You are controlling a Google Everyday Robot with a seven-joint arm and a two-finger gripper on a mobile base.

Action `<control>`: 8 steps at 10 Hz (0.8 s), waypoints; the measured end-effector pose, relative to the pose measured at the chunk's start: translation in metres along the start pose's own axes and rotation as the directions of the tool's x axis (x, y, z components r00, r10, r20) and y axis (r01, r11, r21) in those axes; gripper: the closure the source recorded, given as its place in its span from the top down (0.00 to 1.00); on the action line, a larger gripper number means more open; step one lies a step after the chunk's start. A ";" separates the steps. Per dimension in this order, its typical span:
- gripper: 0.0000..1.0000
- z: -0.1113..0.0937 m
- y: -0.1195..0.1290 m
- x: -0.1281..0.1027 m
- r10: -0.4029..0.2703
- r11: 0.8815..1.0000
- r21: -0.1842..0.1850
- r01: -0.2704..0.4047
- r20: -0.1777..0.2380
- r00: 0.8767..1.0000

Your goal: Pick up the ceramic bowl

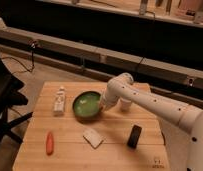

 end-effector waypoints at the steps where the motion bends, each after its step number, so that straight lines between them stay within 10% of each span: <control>1: 0.00 -0.001 0.000 0.001 -0.003 1.000 0.003 0.003 0.000 1.000; 8: 0.00 -0.021 0.003 0.008 -0.019 0.999 0.026 0.020 -0.007 1.000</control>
